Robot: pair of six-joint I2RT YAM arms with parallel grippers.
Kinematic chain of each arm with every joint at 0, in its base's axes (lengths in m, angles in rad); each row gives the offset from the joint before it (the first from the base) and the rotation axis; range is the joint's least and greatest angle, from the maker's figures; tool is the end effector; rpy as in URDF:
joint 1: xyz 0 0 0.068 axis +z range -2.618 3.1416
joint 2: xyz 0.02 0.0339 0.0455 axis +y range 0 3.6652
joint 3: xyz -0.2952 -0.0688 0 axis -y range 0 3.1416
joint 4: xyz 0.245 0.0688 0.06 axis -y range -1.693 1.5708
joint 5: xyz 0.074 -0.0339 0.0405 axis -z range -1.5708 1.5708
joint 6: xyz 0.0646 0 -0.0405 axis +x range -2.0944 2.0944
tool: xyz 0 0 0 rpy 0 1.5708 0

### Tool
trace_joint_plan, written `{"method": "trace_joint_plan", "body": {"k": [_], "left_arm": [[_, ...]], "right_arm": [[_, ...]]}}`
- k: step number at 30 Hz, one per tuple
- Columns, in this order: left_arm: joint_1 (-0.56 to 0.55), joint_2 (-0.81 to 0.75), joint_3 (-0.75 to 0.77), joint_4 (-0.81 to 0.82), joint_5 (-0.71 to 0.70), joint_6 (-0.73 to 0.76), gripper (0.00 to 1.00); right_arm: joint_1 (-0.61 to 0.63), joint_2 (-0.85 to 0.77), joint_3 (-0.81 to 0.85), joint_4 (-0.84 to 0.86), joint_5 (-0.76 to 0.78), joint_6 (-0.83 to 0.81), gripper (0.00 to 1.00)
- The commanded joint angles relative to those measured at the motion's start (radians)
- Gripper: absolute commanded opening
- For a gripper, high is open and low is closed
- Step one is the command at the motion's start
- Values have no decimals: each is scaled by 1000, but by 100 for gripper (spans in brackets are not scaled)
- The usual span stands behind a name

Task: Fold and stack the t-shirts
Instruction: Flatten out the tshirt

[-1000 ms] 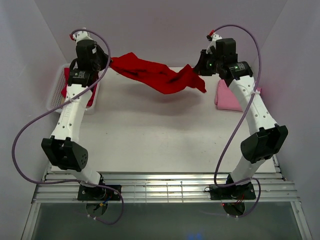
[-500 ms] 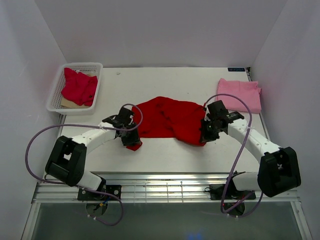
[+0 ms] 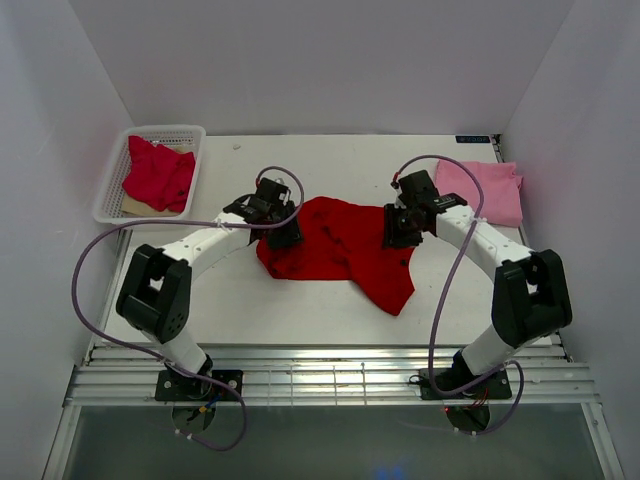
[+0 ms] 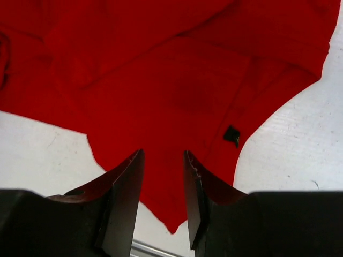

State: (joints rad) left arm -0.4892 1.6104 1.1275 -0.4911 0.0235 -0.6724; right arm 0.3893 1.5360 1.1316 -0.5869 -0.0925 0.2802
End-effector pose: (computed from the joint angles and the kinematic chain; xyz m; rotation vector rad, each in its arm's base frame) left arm 0.3121 -0.1679 0.2332 -0.2299 2.6062 -0.4672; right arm 0.3070 0.1324 0.2515 -0.1776 2.5939 0.3683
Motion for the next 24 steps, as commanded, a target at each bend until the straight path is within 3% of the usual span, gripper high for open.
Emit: {"method": "trace_joint_plan", "body": {"k": [1,11,20,23,24], "left_arm": [[-41,71,64,26,33,13,56],[-89,114,69,22,-8,40,61],[-89,85,-10,2,-125,62,56],[-89,56,-69,-9,-183,47,47],[-89,43,-93,-35,-204,24,29]], "right_arm": [[2,80,42,30,62,-6,41],[-10,170,26,76,122,-26,41],[-27,262,91,79,128,-50,39],[-30,266,88,87,128,-49,39],[-32,269,86,87,128,-50,39]]}}
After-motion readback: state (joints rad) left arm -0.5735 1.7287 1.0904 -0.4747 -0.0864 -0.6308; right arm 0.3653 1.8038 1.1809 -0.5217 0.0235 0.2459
